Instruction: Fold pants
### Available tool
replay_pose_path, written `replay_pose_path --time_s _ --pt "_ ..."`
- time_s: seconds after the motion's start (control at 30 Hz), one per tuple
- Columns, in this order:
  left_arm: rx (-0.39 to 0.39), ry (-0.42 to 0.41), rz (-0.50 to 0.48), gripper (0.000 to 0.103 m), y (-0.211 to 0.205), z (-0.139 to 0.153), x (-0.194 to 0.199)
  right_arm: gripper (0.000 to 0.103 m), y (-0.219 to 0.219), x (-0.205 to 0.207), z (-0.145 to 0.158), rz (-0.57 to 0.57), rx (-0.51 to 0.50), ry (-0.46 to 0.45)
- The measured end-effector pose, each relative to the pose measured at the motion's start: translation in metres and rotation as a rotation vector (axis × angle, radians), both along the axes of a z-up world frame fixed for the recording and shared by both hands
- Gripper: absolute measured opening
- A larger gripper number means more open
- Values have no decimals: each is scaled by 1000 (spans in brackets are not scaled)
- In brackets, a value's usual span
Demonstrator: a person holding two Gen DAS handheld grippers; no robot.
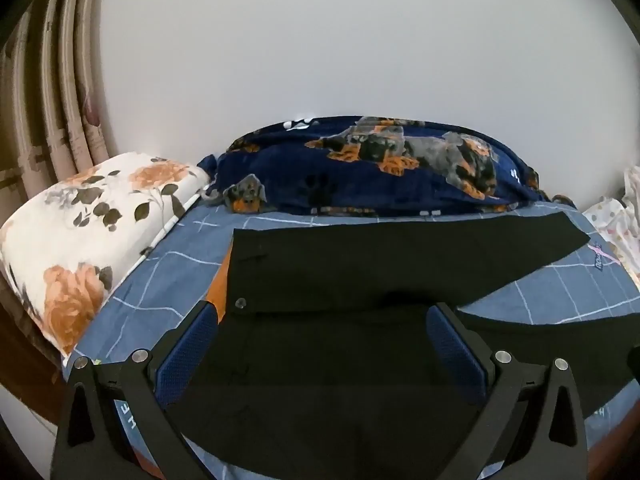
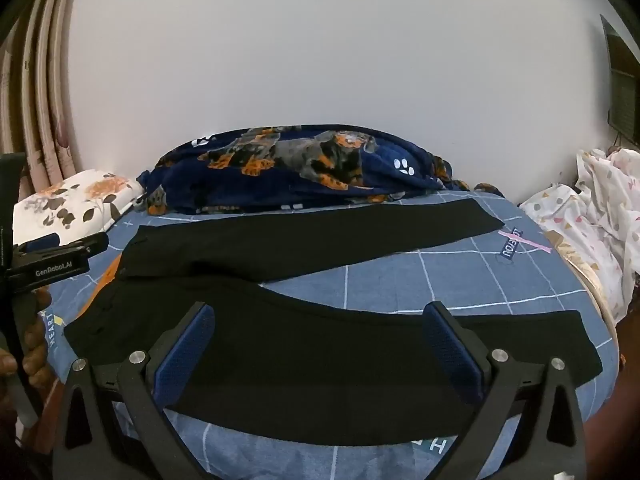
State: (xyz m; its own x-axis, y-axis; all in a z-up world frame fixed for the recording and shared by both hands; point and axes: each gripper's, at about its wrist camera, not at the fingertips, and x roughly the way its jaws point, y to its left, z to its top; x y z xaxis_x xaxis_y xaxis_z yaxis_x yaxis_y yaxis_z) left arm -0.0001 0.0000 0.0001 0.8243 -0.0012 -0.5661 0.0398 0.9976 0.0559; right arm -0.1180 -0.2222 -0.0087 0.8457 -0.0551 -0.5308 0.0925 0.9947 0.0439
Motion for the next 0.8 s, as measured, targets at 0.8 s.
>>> replay_pose_path --time_s 0.8 --pt "-20 56 -26 103 6 -13 2 103 -4 6 -10 -1 31 47"
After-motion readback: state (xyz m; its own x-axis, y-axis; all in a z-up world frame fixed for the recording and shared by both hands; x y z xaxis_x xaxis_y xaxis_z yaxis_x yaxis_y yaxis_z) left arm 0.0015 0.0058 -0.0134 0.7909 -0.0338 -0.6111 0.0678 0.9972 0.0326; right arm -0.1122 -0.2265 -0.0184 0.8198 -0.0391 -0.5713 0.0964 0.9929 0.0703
